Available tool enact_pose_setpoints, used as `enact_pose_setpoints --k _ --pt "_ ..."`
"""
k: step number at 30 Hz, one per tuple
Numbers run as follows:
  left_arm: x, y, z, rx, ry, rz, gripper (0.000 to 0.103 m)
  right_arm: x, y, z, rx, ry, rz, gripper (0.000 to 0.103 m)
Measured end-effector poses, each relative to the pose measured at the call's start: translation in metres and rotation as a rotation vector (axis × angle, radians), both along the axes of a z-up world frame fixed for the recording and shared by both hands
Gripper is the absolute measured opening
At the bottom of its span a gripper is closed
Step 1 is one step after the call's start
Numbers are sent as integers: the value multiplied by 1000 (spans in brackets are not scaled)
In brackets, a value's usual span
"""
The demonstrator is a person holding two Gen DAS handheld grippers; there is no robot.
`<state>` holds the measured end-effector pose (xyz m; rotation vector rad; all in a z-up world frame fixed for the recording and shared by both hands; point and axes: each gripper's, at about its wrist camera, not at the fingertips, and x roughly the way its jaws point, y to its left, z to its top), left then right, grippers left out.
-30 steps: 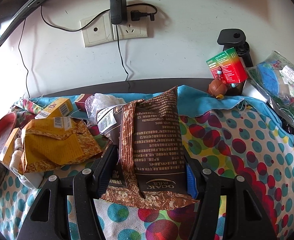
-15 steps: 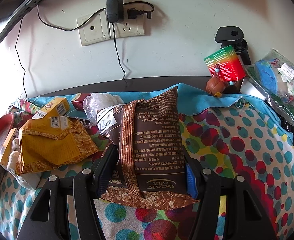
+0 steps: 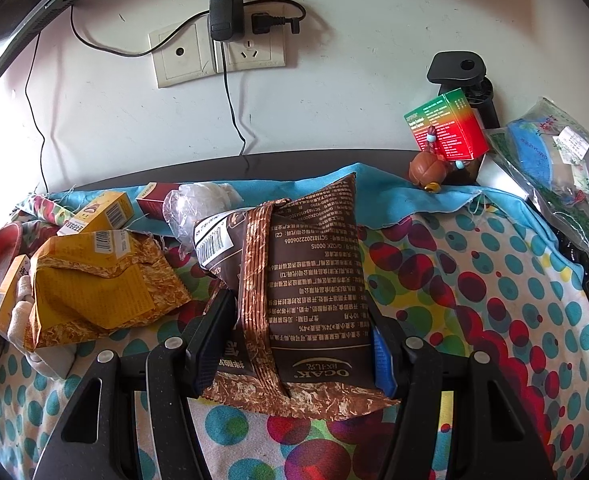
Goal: Organize objects
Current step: 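Carry the white sock over the red tray and open the left gripper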
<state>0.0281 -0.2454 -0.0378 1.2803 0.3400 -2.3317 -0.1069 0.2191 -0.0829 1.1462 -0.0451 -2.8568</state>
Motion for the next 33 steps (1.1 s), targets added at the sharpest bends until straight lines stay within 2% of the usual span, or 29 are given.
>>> enact_pose_setpoints --k 14,33 --pt "7 -26 -20 42 -37 49 31 -1 -1 -1 17 -14 -12 58" --pt "7 -30 -21 61 -46 92 38 -2 1 2 18 -13 -22 58"
